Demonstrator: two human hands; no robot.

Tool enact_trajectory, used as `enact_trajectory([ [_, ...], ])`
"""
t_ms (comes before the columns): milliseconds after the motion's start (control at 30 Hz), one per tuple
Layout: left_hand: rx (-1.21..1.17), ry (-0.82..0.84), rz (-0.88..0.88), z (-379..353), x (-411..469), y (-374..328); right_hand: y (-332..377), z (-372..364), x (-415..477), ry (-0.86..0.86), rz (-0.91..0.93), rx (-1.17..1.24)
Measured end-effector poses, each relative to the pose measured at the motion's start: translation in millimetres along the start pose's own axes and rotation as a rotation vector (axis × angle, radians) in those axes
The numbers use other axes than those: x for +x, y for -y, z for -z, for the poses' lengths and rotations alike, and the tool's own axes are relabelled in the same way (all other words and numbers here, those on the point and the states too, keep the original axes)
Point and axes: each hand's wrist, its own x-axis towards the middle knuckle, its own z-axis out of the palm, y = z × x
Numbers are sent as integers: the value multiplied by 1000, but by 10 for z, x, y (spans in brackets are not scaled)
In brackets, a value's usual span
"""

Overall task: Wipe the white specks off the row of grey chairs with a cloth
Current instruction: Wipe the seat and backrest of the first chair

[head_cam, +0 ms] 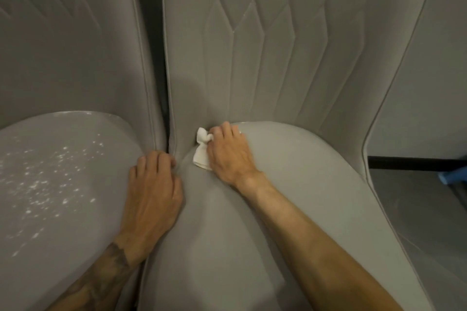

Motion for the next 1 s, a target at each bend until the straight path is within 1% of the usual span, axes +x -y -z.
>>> enact_trajectory([
  [67, -4, 6, 1, -1, -4, -9, 130, -72, -47, -6, 55, -39],
  [133, -14, 17, 12, 1, -3, -1, 205, -115, -129, -16, 120, 25],
  [200, -11, 26, 13, 11, -1, -6, 61, -90, -76, -33, 125, 54],
  [267, 6, 35, 14, 29, -2, -14, -177, -26, 68, -28, 64, 10],
  [367, 5, 30, 5, 30, -3, -22, -618, 124, 171, -11, -75, -135],
  [467, -1, 18, 1, 10, -5, -2, -1199, 355, -90, 8, -227, -258],
  [567, 5, 8, 6, -8, -3, 9, -1533, 567, -552, -57, -381, -353],
  [667, -4, 16, 15, 6, -1, -22, -1448, 506, -647, -63, -490, -343],
  [700, 0, 16, 16, 16, 1, -30, -1361, 472, -509, -56, -481, -337],
  [800, 5, 32, 16, 35, -3, -36, -1174, 326, -108, 27, -309, -318],
  [833, 8, 32, 20, 37, -6, -30, -1172, 304, -55, 47, -300, -300],
  [933, 16, 36, 13, 46, -8, -39, -1292, 327, -133, -13, -393, -252],
  [1000, 20, 43, 24, 61, 0, -46, -1155, 299, -102, -36, -464, -297],
])
